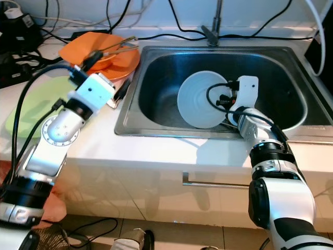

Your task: Kitchen organization

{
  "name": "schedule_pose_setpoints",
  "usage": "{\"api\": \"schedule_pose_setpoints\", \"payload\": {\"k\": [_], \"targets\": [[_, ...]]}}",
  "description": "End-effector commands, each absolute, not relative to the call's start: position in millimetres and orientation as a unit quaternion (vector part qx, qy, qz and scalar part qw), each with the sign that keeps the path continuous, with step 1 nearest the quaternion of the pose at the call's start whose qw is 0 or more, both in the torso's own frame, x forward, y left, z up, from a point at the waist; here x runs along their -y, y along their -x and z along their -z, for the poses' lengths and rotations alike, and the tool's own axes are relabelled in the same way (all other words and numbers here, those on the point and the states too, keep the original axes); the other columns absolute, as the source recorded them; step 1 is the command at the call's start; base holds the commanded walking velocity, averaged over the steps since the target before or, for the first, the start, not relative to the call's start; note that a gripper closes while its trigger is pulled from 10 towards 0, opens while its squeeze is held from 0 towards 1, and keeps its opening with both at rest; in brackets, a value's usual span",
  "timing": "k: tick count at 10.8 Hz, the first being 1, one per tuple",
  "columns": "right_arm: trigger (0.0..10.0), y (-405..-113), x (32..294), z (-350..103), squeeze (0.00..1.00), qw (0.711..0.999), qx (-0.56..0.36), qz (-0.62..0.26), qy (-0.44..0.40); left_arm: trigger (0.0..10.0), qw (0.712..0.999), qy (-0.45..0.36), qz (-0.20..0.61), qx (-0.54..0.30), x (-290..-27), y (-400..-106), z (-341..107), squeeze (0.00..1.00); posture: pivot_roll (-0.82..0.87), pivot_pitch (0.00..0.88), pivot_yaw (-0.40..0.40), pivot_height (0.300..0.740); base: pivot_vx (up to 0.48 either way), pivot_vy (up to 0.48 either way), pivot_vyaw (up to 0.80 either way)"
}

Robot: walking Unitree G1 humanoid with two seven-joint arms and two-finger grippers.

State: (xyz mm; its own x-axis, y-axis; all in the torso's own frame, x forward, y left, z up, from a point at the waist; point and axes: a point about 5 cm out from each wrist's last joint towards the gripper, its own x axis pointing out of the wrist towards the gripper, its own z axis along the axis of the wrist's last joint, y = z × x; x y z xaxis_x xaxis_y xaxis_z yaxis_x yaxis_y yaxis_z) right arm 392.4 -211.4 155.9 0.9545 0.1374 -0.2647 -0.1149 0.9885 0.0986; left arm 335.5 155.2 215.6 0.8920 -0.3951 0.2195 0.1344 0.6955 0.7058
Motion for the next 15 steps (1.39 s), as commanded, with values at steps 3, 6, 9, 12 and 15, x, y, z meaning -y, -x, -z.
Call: {"api": "schedule_pose_setpoints", "payload": {"k": [3, 6, 9, 12, 15], "targets": [[0.0, -390.0, 223.6, -149.0, 0.0, 0.986, -0.159, -0.037, 0.02, 10.0, 0.94, -0.308, 0.12, 0.082, -175.2, -339.8, -212.5, 1.0, 0.22, 0.079, 0.064, 0.74, 0.0, 0.0, 0.0], [0.0, -386.8, 231.0, -142.9, 0.0, 0.983, -0.175, -0.027, 0.043, 10.0, 0.96, -0.261, 0.099, -0.006, -189.7, -340.4, -214.4, 1.0, 0.22, 0.083, 0.07, 0.74, 0.0, 0.0, 0.0], [10.0, -387.6, 227.6, -142.6, 1.0, 0.982, -0.175, -0.037, 0.055, 10.0, 0.963, -0.251, 0.096, -0.038, -198.7, -339.4, -225.5, 1.0, 0.24, 0.083, 0.08, 0.74, 0.0, 0.0, 0.0], [10.0, -388.7, 224.6, -143.6, 1.0, 0.982, -0.174, -0.045, 0.051, 10.0, 0.939, -0.289, 0.167, -0.086, -195.3, -332.0, -228.5, 1.0, 0.24, 0.078, 0.086, 0.74, 0.0, 0.0, 0.0], [10.0, -389.8, 221.7, -144.5, 1.0, 0.983, -0.171, -0.047, 0.048, 10.0, 0.912, -0.325, 0.215, -0.126, -192.7, -325.1, -220.8, 1.0, 0.25, 0.074, 0.091, 0.74, 0.0, 0.0, 0.0]]}}
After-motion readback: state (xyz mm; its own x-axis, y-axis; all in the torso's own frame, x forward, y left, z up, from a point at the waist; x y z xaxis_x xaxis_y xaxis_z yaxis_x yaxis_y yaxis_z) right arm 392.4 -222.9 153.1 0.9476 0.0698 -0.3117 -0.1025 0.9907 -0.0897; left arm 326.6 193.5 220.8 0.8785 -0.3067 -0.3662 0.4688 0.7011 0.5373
